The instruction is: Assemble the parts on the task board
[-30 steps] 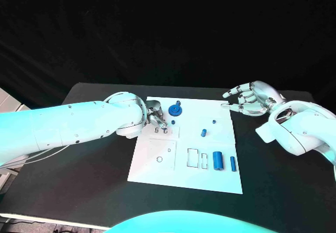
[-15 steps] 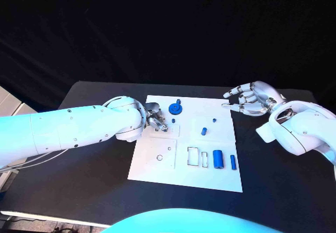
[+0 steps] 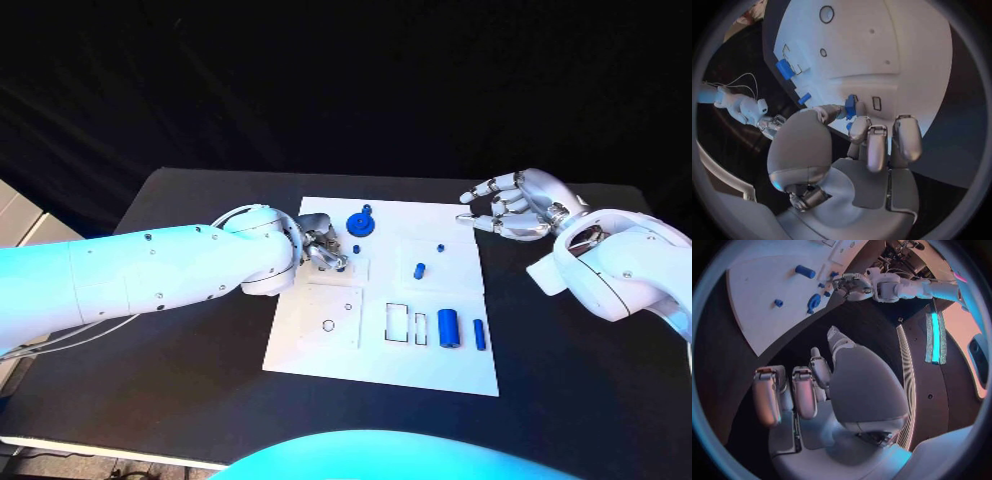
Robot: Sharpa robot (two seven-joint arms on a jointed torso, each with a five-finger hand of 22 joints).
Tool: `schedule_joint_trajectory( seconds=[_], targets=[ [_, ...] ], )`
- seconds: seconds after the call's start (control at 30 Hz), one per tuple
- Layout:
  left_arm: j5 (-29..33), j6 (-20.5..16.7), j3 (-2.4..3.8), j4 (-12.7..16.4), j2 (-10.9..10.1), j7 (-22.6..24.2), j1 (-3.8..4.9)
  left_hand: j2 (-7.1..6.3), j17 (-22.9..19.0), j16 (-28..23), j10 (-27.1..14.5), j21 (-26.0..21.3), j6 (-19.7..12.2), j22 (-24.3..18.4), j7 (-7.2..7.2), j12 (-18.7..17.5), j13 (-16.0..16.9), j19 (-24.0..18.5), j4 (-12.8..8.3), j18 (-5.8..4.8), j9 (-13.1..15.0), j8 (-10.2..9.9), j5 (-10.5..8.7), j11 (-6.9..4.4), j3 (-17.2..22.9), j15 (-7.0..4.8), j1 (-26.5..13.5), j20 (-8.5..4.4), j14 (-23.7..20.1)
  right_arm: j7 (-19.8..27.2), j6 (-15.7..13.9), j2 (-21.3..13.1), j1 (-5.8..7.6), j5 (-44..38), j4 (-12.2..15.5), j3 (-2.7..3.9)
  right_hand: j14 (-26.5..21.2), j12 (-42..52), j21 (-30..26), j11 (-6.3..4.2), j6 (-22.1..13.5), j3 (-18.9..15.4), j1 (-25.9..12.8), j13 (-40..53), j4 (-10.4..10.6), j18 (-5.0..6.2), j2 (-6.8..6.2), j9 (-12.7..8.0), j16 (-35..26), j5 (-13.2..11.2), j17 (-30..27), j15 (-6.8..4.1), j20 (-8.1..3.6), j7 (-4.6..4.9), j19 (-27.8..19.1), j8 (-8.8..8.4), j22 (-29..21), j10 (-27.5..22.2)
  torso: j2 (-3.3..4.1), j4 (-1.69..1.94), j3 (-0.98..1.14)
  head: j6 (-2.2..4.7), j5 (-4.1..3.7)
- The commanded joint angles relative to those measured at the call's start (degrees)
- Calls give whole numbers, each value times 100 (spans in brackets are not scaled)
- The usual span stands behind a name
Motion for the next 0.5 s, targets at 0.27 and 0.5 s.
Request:
schedule_joint_trajectory(
  seconds=[0.27,0.5],
  targets=[
    [-187,-6,0,94,-26,173,-29,30,1151,-24,8,41,32,14,-34,-27,-1,46,-1270,-35,12,18,-14,-5,1307,-41,-32,-16,515,68,82,-2,-8,-9,4,0,499,15,-36,-15,24,-5,38,-1,34,1,-7,-5,-37,23,1167,19,18,-6,455,31,1297,-6,8,-4,1,-1,4],
    [47,46,87,267,-156,181,-28,22,1163,-18,18,41,37,10,-37,-21,11,44,-1277,-34,14,18,-15,-8,1323,-43,-30,-18,518,67,82,-5,-10,-9,2,0,499,20,-36,-15,25,-6,35,2,42,1,-1,-7,-38,23,1167,18,17,-7,455,33,1297,0,1,10,1,-10,-8]
  ],
)
